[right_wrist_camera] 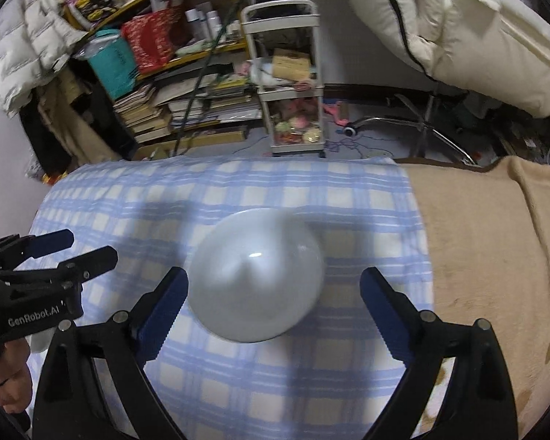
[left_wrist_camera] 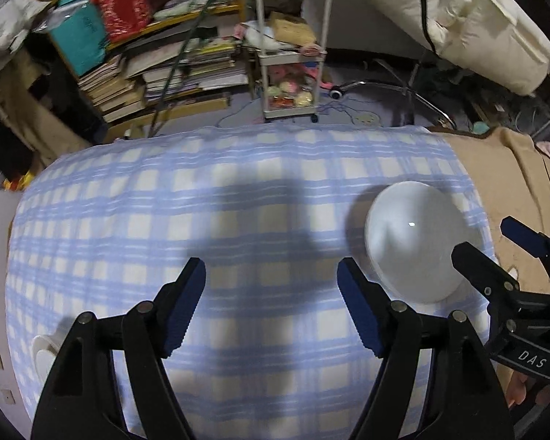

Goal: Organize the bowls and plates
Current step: 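Grip a white bowl rim with left tool while right tool grips another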

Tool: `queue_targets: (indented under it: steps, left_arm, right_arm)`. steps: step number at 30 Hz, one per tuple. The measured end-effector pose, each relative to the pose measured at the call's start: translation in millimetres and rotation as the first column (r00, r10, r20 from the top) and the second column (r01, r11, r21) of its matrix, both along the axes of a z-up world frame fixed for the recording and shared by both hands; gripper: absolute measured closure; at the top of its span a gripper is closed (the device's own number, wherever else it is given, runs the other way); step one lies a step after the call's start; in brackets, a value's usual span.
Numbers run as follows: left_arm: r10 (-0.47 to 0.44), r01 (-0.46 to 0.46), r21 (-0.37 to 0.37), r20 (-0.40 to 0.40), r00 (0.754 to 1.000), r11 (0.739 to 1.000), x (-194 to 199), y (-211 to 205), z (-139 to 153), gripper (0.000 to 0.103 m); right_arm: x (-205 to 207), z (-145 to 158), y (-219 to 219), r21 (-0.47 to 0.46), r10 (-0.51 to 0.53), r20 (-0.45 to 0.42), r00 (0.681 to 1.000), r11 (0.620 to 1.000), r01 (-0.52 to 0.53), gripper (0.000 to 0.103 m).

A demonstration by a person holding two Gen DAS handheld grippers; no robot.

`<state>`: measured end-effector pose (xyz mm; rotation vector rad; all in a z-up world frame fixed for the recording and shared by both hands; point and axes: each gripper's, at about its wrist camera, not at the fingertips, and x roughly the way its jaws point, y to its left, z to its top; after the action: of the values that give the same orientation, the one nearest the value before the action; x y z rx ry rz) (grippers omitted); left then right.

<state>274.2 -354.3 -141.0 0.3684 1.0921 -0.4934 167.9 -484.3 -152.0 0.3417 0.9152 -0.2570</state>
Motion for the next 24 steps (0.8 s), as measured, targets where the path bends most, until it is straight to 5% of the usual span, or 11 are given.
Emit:
queue_targets:
  steps: [11, 13, 16, 19, 24]
  left_arm:
    - [-0.059, 0.059, -0.004, -0.074, 0.995, 0.998, -0.6, -47.4, -28.9, 0.030]
    - [-0.070, 0.070, 0.011, -0.062, 0.996, 0.997, -0.1, -52.0, -31.2, 0.047]
    - [-0.055, 0.056, 0.028, -0.059, 0.997, 0.998, 3.1, -56.5, -37.3, 0.057]
    - [-0.057, 0.056, -0.007, -0.091, 0.994, 0.998, 2.6, -60.4, -43.1, 0.072]
    - [-0.071, 0.071, -0.003, -0.144, 0.987, 0.997, -0.2, -69.6, -53.6, 0.085]
  right_arm:
    - [-0.8, -28.7, -43.0, 0.037, -0.061, -0.050, 0.997, 0.997, 0.063, 0.006]
    - [1.3, -32.2, -45.7, 0.052, -0.055, -0.053, 0.997, 0.997, 0.058, 0.013]
    - [6.4, -39.7, -46.9, 0.071, -0.040, -0.072, 0.997, 0.996, 0.045, 0.029]
    - [12.4, -50.5, -48.2, 0.122, -0.013, -0.098, 0.995, 0.992, 0.025, 0.053]
    - [17.2, -60.0, -46.5, 0.224, 0.017, -0.106, 0.994, 0.975, 0.007, 0.081]
